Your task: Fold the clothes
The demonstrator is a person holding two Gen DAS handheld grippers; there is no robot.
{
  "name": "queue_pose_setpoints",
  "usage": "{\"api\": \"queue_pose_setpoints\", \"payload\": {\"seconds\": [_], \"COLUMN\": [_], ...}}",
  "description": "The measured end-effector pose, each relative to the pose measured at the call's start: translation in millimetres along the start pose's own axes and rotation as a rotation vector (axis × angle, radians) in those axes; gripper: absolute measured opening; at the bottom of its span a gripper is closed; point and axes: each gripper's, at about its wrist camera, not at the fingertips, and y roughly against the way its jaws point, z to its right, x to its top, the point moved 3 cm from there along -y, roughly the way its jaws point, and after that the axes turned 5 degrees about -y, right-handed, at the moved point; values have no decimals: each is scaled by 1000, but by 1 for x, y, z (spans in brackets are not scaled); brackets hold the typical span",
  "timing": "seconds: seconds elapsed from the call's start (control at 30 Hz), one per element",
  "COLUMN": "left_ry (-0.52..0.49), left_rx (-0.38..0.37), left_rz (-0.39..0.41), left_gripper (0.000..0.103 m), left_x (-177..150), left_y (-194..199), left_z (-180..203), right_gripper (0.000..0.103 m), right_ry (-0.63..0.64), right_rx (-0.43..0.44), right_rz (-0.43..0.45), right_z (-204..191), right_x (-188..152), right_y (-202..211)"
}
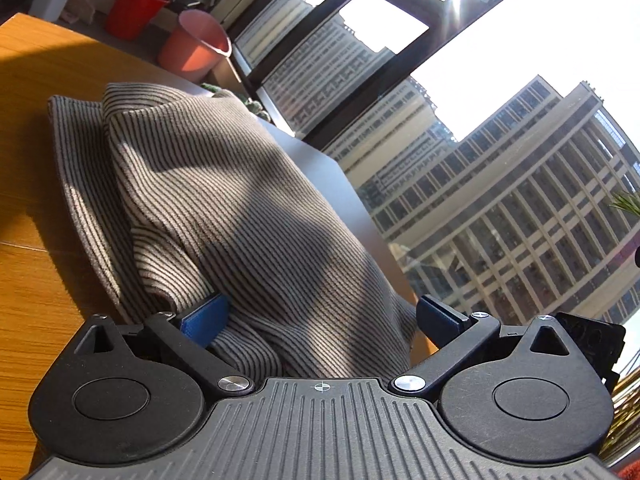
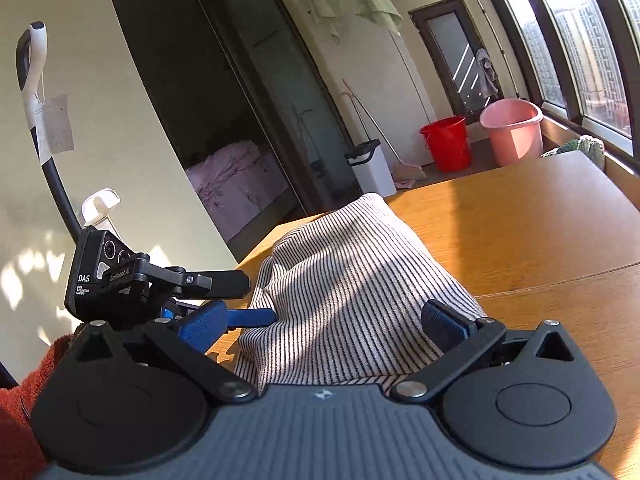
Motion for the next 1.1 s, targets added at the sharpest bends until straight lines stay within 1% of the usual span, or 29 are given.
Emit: {"api": "queue_pose_setpoints", "payload": {"seconds": [0.1, 0.13, 0.17, 0.23, 0.33, 0.4, 0.5, 0.57, 0.63, 0.77, 0.83, 0.93, 1.0, 1.1], "left_ry": [-12, -17, -22, -33, -41, -21, 17, 35, 26, -16, -37, -88, -149, -227], "left_rx": [1, 10, 19, 38, 75, 91, 92, 81, 82, 133, 165, 230, 266, 305], "left_rz": [14, 17, 20, 25, 31, 42, 59, 63, 64, 76, 85, 113, 126, 95], "left_gripper": [103, 103, 103, 103, 103, 103, 103, 103, 103, 103, 103, 103, 103, 103], "left_x": [3, 4, 6, 12, 23, 33, 44, 46, 44, 38, 34, 27, 20, 10], "left_y": [-2, -1, -1, -2, -2, -2, -1, 1, 4, 13, 19, 35, 45, 37], "left_z": [-2, -4, -6, -10, -20, -29, -43, -46, -45, -35, -28, -16, -6, 3], "right_gripper": [103, 103, 103, 103, 103, 103, 103, 103, 103, 103, 103, 103, 103, 103], "right_ry": [-15, -24, -35, -13, -7, -3, 40, 65, 92, 191, 199, 171, 161, 150], "right_rx": [-80, -83, -82, -82, -51, -22, -1, -30, -70, -119, -121, -94, -133, -209], "right_rz": [-21, -27, -34, -48, -89, -127, -147, -158, -174, -216, -214, -196, -156, -112], "right_z": [9, 10, 11, 5, -8, -17, -36, -46, -53, -62, -63, -55, -44, -30], "right_x": [1, -2, -5, -13, -22, -30, -42, -46, -48, -50, -50, -43, -34, -18], "right_y": [-5, -8, -11, -18, -32, -41, -48, -52, -55, -64, -64, -56, -47, -42]}}
